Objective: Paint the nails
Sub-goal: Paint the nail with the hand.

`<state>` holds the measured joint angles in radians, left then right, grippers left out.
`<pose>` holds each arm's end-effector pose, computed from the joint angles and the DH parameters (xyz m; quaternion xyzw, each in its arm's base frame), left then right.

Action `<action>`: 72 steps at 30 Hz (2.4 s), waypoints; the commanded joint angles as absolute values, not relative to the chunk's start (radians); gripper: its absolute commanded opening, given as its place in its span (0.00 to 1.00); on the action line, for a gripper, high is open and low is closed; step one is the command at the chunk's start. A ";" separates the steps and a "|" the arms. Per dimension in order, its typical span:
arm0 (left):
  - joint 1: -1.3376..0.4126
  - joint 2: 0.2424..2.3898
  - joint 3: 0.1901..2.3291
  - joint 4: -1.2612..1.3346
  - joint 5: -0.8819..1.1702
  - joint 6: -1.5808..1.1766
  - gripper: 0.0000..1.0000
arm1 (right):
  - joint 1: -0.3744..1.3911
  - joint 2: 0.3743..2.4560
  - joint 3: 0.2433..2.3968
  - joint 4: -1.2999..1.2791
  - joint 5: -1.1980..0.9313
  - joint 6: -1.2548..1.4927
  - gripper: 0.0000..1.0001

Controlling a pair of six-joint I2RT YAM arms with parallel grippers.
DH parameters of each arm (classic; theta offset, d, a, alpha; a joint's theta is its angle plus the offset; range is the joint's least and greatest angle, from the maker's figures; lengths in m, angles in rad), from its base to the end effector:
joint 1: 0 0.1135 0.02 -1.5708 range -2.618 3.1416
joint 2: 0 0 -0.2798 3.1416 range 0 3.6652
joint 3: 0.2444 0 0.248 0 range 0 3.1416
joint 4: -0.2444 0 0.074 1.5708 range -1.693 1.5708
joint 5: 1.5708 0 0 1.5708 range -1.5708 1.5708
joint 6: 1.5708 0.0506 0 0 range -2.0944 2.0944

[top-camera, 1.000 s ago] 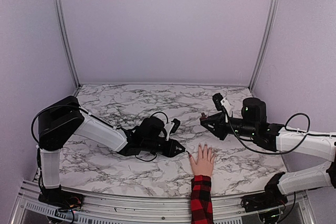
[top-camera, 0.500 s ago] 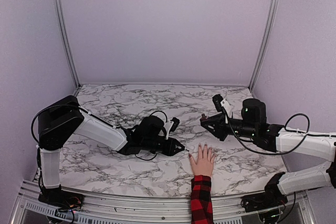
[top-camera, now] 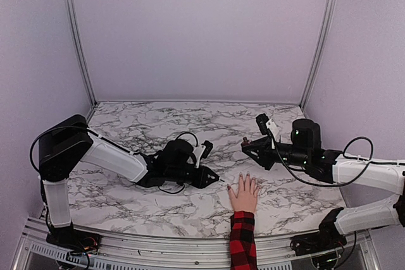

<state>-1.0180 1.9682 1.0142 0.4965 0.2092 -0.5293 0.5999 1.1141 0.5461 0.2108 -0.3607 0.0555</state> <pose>0.2154 -0.3691 0.1554 0.2578 0.8060 -0.4306 0.3139 0.1925 0.1533 0.2433 -0.3158 0.7509 0.3201 0.4837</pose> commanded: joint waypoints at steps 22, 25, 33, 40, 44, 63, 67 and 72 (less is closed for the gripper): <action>-1.048 2.026 1.062 0.504 0.255 -0.513 0.00 | 0.594 1.109 0.555 0.250 -0.361 0.051 0.00; -1.048 2.033 1.062 0.503 0.252 -0.515 0.00 | 0.594 1.109 0.555 0.248 -0.360 0.051 0.00; -1.048 2.039 1.066 0.503 0.252 -0.516 0.00 | 0.594 1.111 0.555 0.248 -0.360 0.050 0.00; -1.048 2.043 1.068 0.500 0.249 -0.517 0.00 | 0.595 1.108 0.554 0.248 -0.359 0.050 0.00; -1.048 2.044 1.072 0.497 0.247 -0.516 0.00 | 0.594 1.109 0.554 0.248 -0.359 0.049 0.00; -1.048 2.054 1.081 0.485 0.254 -0.512 0.00 | 0.594 1.109 0.553 0.249 -0.359 0.050 0.00; -1.048 2.053 1.083 0.481 0.248 -0.512 0.00 | 0.594 1.109 0.553 0.248 -0.357 0.051 0.00; -1.046 2.046 1.083 0.480 0.238 -0.513 0.00 | 0.594 1.109 0.552 0.247 -0.357 0.051 0.00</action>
